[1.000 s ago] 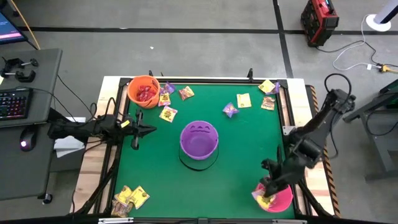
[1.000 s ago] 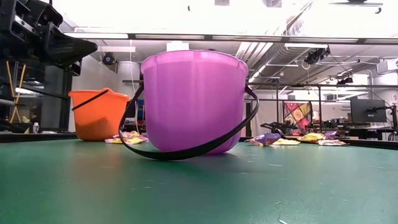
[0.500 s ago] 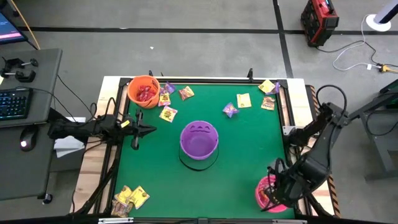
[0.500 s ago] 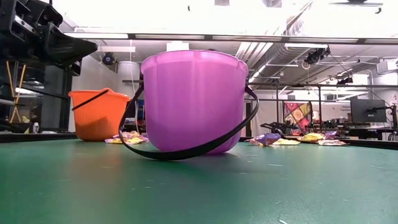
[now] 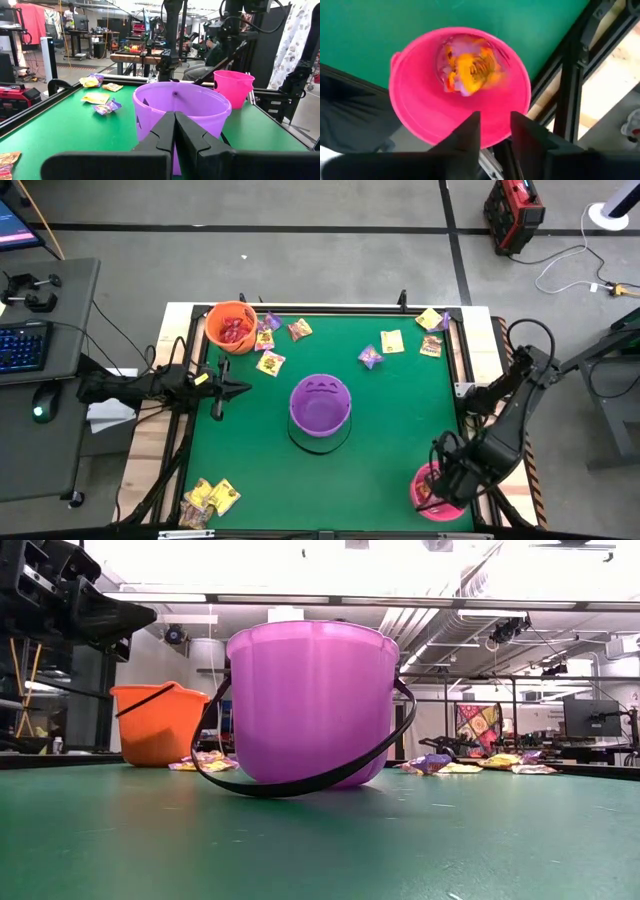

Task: Sort candy by brand, put in halloween buckets
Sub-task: Put the yellow candy into the pink bucket

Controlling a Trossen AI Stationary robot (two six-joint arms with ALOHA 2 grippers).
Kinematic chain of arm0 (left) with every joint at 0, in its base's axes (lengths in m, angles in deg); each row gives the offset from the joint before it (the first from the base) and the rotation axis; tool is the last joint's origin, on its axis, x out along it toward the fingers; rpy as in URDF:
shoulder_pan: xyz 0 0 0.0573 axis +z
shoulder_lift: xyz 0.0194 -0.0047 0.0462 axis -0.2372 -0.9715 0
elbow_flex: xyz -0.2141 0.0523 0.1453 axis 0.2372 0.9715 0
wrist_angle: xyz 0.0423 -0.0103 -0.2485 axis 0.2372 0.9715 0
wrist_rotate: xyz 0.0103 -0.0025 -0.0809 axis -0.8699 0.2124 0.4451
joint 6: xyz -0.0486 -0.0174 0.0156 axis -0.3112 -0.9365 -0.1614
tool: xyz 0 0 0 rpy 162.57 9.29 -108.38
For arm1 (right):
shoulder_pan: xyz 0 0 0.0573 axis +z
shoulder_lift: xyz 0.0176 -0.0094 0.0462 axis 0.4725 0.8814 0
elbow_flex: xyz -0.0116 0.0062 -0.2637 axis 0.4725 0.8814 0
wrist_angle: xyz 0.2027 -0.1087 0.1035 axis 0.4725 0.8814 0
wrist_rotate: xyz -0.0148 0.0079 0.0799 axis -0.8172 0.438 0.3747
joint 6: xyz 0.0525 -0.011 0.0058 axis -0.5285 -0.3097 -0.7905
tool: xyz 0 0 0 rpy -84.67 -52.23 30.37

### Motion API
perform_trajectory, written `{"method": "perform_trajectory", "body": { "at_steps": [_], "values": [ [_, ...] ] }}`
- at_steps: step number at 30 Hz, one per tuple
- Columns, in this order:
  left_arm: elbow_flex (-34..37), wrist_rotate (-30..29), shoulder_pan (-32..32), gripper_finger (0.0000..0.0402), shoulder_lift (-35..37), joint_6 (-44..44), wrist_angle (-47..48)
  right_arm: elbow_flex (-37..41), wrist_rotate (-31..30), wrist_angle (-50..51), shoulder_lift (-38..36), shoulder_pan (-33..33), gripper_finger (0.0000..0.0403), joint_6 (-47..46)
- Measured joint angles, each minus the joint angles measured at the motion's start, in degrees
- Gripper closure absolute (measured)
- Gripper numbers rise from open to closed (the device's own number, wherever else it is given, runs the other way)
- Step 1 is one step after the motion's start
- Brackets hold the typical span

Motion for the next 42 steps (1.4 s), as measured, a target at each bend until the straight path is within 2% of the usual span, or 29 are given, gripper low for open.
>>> {"method": "perform_trajectory", "body": {
  "at_steps": [3, 5, 8, 12, 15, 19, 22, 26, 31, 34, 42],
  "values": [
    [0.02, 0.0, -0.02, 0.0401, 0.0, 0.0, 0.0, -0.04, 1.59, -0.04, 0.0, -0.34, 0.0267, 1.31],
    [0.0, 0.01, -0.02, 0.0401, 0.0, 0.02, 0.02, -0.64, -0.43, -0.43, -0.06, -0.67, 0.0252, 3.91],
    [0.01, 0.01, -0.02, 0.0401, 0.02, 0.0, 0.01, -1.75, -10.9, -0.04, -0.09, -2.53, 0.0242, 8.87],
    [0.0, 0.02, 0.0, 0.0401, 0.0, 0.0, 0.02, -1.6, -26.37, 5.88, -0.25, -8.95, 0.0242, 13.79],
    [0.01, 0.02, 0.0, 0.0401, 0.02, 0.03, 0.01, 2.88, -35.68, 4.81, -1.33, -17.5, 0.0244, 20.52],
    [0.0, 0.0, 0.0, 0.0401, 0.01, 0.03, 0.01, 11.46, -42.74, 4.94, -1.38, -33.18, 0.0244, 27.92],
    [0.0, 0.02, -0.02, 0.0401, 0.0, 0.03, 0.0, 18.22, -47.03, 1.06, -1.38, -46.22, 0.0244, 34.83],
    [0.02, 0.0, -0.02, 0.0401, 0.0, 0.02, 0.0, 24.89, -48.05, -11.33, -1.93, -63.25, 0.0245, 43.6],
    [0.0, 0.0, -0.02, 0.0401, 0.01, 0.04, 0.02, 31.47, -41.41, -37.75, -2.23, -76.9, 0.0245, 57.84],
    [0.0, 0.0, 0.0, 0.0401, 0.0, 0.01, 0.02, 34.61, -38.09, -50.09, -2.23, -81.28, 0.0245, 61.41],
    [0.0, -0.01, 0.0, 0.0401, 0.02, 0.0, 0.0, 41.52, -39.61, -60.2, -2.23, -84.41, 0.0245, 56.11]
  ]
}}
